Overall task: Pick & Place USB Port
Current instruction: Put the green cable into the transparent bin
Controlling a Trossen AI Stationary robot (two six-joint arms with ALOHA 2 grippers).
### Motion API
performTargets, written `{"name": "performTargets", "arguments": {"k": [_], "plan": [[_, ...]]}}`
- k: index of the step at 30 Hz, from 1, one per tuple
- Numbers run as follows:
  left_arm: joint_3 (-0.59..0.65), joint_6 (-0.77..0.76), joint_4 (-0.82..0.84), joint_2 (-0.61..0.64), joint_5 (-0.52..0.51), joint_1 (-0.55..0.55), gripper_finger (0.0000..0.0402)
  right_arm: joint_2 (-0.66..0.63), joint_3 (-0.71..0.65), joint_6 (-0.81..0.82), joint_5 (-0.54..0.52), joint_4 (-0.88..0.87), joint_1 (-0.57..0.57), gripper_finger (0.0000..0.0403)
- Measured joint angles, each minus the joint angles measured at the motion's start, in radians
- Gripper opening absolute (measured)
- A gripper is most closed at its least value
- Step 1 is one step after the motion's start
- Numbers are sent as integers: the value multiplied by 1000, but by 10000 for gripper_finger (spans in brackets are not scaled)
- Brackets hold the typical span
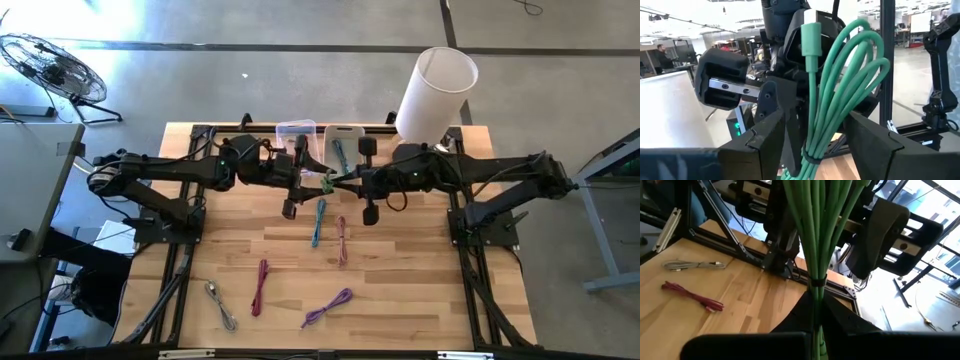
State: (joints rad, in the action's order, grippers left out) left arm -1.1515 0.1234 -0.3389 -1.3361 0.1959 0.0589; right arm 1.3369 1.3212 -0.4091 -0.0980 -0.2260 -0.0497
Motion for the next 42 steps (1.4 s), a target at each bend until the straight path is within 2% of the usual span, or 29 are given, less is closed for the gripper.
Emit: {"name": "performTargets", "arguments": {"k": [3, 5, 7, 10, 11, 15, 20, 29, 32, 36, 40, 42], "plan": [[0, 0, -1, 0, 0, 0, 187, 0, 0, -3, 0, 6, 0, 7], [0, 1, 1, 0, 0, 0, 166, 0, 0, -3, 0, 7, 0, 7], [0, 16, 6, 0, 0, 0, 127, 0, 0, -3, -1, 7, 0, 7], [0, 70, 20, 1, 0, 0, 37, 0, 0, -4, 1, 5, 0, 7], [0, 81, 30, 1, -2, 0, 24, 1, 0, -4, -1, 4, 0, 7], [0, 105, 48, 2, -45, 0, 22, 2, 0, -4, -13, -1, 0, 20], [2, 125, 82, 21, -58, 1, 19, 1, 0, 29, -75, 13, -2, 73], [1, 270, 373, 169, -131, 0, 19, -28, 0, 93, -138, -19, -17, 157], [-1, 400, 502, 216, -195, 0, 19, -54, 0, 119, -141, -40, -17, 175], [0, 652, 704, 254, -345, 0, 19, -96, 0, 147, -146, -68, -16, 183], [0, 971, 857, 255, -526, 0, 19, -132, 0, 178, -141, -99, -17, 181], [0, 1109, 879, 242, -578, 0, 19, -143, 0, 230, -138, -119, -17, 180]]}}
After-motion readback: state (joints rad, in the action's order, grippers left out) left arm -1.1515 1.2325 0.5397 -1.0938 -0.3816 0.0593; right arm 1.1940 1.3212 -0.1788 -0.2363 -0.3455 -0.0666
